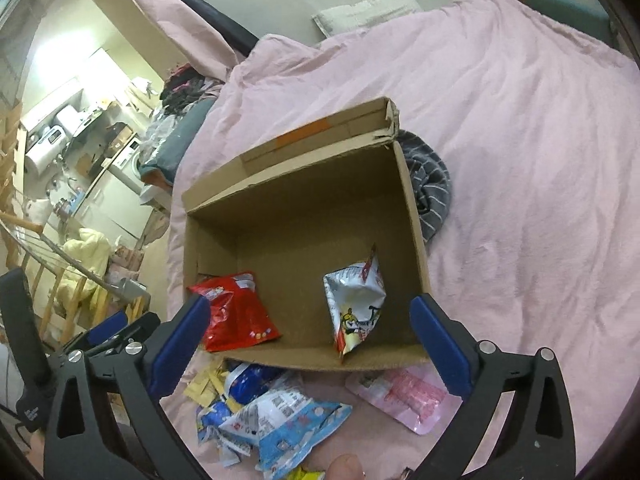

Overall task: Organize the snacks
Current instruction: 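Open both tools to drop the two packets into the box, then grasp the blue Lonely God chip bag with the left tool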

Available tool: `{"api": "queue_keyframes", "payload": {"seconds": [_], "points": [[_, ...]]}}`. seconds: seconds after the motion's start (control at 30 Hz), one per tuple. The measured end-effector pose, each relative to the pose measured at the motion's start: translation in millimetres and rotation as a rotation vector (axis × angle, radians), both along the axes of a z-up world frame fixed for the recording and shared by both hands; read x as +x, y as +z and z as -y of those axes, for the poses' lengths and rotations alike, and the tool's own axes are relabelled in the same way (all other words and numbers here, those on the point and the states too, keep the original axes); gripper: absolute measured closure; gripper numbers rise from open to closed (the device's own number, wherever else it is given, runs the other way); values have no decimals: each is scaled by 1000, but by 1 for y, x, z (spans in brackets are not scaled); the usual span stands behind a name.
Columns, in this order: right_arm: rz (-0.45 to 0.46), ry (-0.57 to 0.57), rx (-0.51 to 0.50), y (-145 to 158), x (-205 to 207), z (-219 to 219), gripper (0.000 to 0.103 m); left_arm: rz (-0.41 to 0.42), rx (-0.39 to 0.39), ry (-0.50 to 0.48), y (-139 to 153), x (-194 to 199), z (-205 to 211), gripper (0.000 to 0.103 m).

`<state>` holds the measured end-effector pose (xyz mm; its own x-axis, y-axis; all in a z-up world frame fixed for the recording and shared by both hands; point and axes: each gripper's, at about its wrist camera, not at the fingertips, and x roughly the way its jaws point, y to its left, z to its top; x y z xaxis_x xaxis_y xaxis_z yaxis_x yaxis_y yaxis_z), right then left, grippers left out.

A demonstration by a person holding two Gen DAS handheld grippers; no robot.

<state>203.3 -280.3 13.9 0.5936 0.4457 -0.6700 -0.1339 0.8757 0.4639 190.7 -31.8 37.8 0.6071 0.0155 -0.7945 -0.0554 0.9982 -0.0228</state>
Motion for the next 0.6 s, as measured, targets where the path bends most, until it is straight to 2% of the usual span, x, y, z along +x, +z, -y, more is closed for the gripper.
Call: {"api": "queue_keyframes", "payload": {"seconds": [0.13, 0.3, 0.5, 0.6], "points": [[6, 18, -51, 0, -19, -8, 1, 26, 12, -22, 3, -22, -8, 23], [-7, 31, -40, -3, -36, -10, 1, 16, -24, -27, -1, -42, -21, 23], [-120, -2, 60, -27, -42, 1, 1, -45, -65, 21, -14, -54, -42, 23], [-170, 1, 111, -38, -50, 5, 1, -99, -88, 40, -29, -54, -51, 23]]}}
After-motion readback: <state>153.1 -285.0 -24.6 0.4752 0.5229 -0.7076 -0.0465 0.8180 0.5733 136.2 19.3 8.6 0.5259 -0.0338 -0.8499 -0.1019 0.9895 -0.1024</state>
